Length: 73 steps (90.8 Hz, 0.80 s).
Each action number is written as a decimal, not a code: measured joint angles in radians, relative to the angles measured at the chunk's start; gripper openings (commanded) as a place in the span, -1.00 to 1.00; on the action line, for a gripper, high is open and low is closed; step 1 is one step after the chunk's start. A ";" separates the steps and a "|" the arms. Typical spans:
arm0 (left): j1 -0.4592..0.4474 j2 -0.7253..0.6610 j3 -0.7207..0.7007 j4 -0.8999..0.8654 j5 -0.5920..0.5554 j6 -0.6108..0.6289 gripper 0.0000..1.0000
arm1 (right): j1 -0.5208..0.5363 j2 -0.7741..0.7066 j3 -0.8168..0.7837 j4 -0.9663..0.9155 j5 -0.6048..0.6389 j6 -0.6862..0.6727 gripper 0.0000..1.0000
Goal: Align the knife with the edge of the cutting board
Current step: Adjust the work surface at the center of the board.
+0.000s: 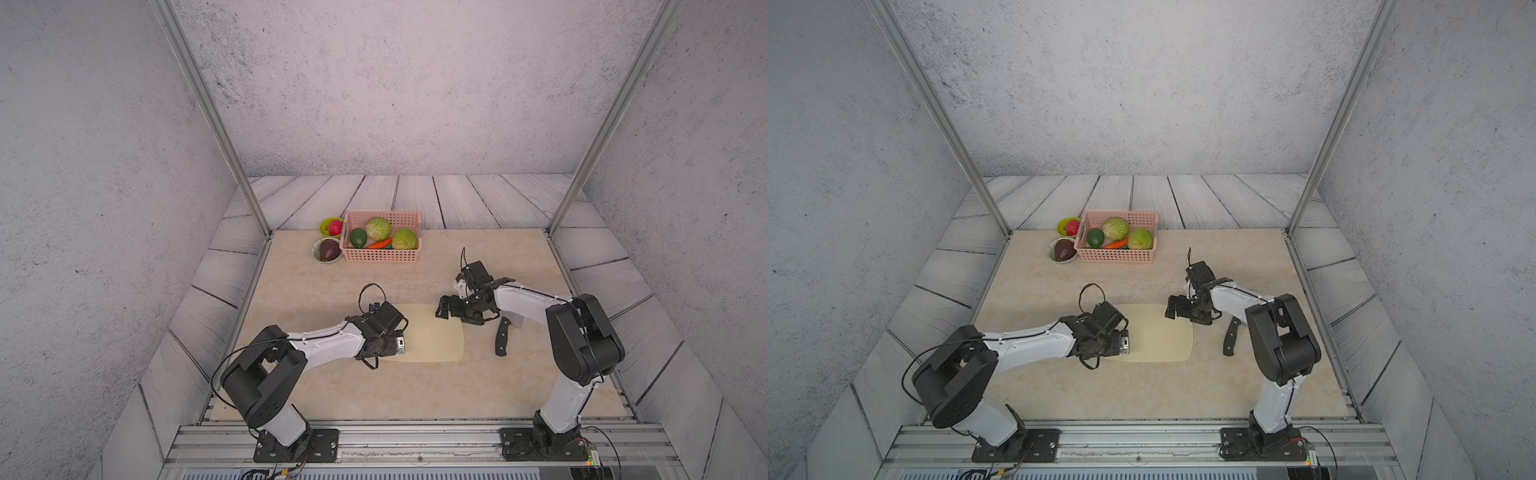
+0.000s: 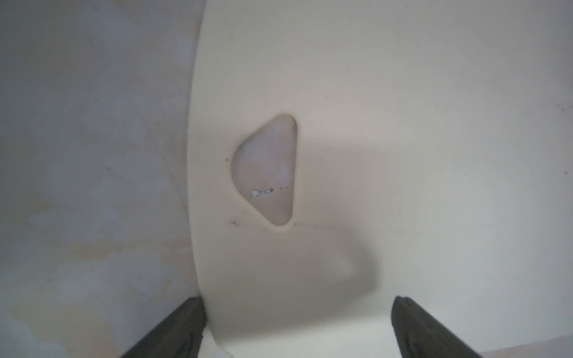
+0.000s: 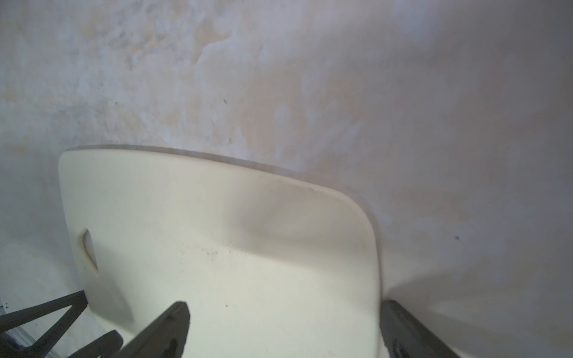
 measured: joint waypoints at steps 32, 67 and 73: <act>0.026 0.002 0.008 -0.006 0.035 -0.003 0.97 | 0.000 0.022 0.025 0.014 0.000 0.016 0.99; 0.072 0.050 0.075 -0.078 0.105 0.001 0.97 | 0.000 0.044 0.052 0.016 0.001 0.019 0.99; 0.082 0.061 0.091 -0.095 0.120 0.001 0.97 | 0.000 0.048 0.057 0.016 0.001 0.019 0.99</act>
